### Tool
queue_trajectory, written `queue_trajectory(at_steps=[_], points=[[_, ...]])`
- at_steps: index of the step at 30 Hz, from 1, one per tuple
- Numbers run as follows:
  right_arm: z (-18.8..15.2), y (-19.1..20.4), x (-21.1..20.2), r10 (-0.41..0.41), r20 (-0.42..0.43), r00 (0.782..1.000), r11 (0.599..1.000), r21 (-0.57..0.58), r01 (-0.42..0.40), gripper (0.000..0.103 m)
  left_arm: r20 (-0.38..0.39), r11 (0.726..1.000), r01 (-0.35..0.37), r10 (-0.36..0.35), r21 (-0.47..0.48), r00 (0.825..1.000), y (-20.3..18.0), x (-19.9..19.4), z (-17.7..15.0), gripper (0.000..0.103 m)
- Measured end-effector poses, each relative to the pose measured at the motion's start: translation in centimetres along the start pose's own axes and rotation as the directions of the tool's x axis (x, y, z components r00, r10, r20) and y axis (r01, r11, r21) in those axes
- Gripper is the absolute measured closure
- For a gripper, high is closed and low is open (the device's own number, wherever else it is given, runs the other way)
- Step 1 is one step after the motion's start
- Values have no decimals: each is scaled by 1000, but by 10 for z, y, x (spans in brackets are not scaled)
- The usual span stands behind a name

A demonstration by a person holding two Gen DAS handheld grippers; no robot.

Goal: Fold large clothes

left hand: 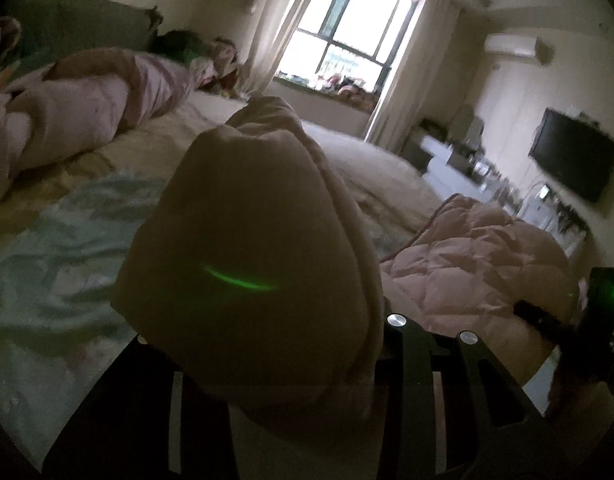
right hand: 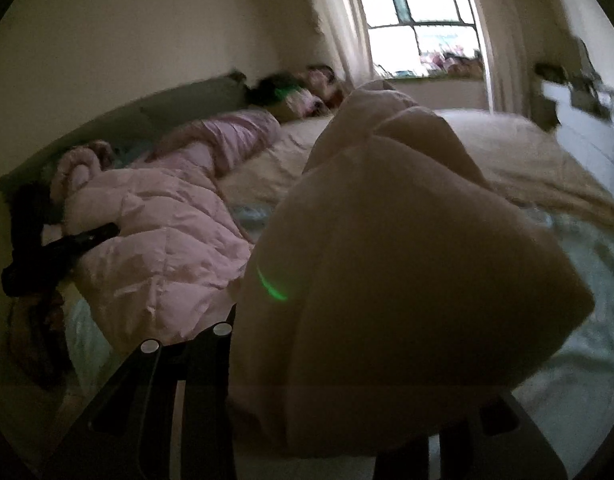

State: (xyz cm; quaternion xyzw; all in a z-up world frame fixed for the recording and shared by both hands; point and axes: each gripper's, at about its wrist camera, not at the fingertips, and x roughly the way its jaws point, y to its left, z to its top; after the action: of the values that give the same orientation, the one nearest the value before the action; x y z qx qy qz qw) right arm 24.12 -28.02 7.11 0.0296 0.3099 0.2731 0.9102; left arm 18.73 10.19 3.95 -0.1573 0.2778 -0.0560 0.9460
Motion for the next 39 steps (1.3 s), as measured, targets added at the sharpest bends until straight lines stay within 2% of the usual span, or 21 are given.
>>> queue_trajectory(at_steps=[3, 6, 8, 10, 13, 15, 16, 17, 19, 23, 25, 27, 30, 33, 39], points=[[-26, -16, 2, -31, -23, 999, 997, 74, 32, 70, -48, 998, -63, 62, -13, 997, 17, 5, -23, 73], [-54, -46, 3, -54, -48, 997, 976, 210, 63, 67, -105, 991, -121, 115, -53, 988, 42, 11, -43, 70], [-68, -53, 7, -69, -77, 995, 963, 255, 86, 64, -145, 987, -147, 136, -72, 980, 56, 15, -56, 65], [-84, -61, 11, -76, -112, 991, 952, 288, 106, 56, -179, 982, -170, 154, -81, 972, 66, 20, -68, 60], [-94, -65, 18, -66, -155, 986, 924, 363, 119, 40, -197, 979, -176, 153, -105, 968, 75, 17, -75, 48], [-98, -72, 18, -59, -188, 980, 900, 416, 134, 17, -209, 977, -171, 142, -130, 968, 81, 14, -78, 42], [-100, -77, 13, -96, -207, 974, 885, 430, 179, 15, -212, 975, -178, 147, -133, 966, 81, 11, -80, 31], [-100, -74, 8, -107, -206, 973, 881, 434, 189, 13, -217, 971, -198, 166, -134, 962, 86, 9, -81, 22], [-101, -74, -2, -113, -210, 971, 872, 448, 199, 13, -216, 965, -223, 191, -136, 957, 89, -2, -86, 16], [-99, -61, -29, -197, -189, 962, 884, 390, 258, 12, -172, 963, -255, 237, -89, 956, 78, -32, -91, 14], [-93, -46, -57, -308, -120, 944, 886, 324, 331, 4, -142, 965, -255, 244, -65, 959, 71, -49, -90, 10], [-92, -32, -78, -357, -51, 933, 892, 276, 357, 4, -112, 967, -250, 245, -41, 963, 60, -68, -87, 10], [-82, 2, -104, -330, 27, 944, 925, 208, 317, 4, -78, 973, -231, 228, -22, 970, 44, -91, -86, 9], [-79, 40, -114, -290, 64, 955, 950, 136, 280, 4, -48, 975, -221, 220, -1, 974, 27, -111, -88, 9], [-85, 95, -121, -212, 93, 973, 977, 40, 209, 4, -14, 980, -193, 194, 46, 981, -4, -138, -96, 9]])
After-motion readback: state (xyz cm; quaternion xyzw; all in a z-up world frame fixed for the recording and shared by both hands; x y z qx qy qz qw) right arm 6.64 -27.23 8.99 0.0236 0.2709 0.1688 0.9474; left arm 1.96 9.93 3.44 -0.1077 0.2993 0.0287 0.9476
